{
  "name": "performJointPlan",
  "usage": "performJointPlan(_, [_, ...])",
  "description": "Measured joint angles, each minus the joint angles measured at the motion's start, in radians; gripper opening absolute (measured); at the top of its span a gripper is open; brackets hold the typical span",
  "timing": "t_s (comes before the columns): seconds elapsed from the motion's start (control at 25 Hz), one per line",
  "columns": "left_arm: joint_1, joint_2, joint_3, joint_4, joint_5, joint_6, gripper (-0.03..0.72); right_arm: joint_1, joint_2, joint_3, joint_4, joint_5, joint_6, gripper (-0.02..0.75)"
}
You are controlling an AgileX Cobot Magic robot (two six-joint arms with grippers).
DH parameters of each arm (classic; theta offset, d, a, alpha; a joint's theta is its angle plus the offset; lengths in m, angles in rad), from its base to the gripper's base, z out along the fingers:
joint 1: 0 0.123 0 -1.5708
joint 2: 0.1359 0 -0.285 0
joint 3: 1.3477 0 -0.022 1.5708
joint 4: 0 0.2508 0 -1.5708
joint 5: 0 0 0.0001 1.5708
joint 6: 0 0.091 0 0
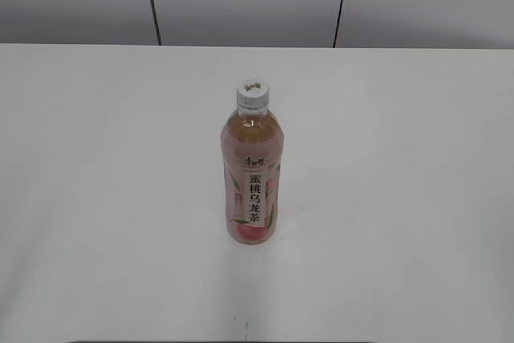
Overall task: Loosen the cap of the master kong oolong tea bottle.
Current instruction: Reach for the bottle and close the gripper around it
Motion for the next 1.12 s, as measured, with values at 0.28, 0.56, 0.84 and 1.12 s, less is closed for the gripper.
performJointPlan(0.28, [0.0,0.0,0.0,0.0,0.0,0.0,0.531,0.0,0.0,0.0,0.0,0.0,0.0,0.532])
performJointPlan(0.56, [0.0,0.0,0.0,0.0,0.0,0.0,0.531,0.0,0.0,0.0,0.0,0.0,0.0,0.532])
performJointPlan(0.84, [0.0,0.0,0.0,0.0,0.0,0.0,0.531,0.0,0.0,0.0,0.0,0.0,0.0,0.532])
performJointPlan(1.12, [0.0,0.0,0.0,-0.002,0.0,0.0,0.531,0.0,0.0,0.0,0.0,0.0,0.0,0.532])
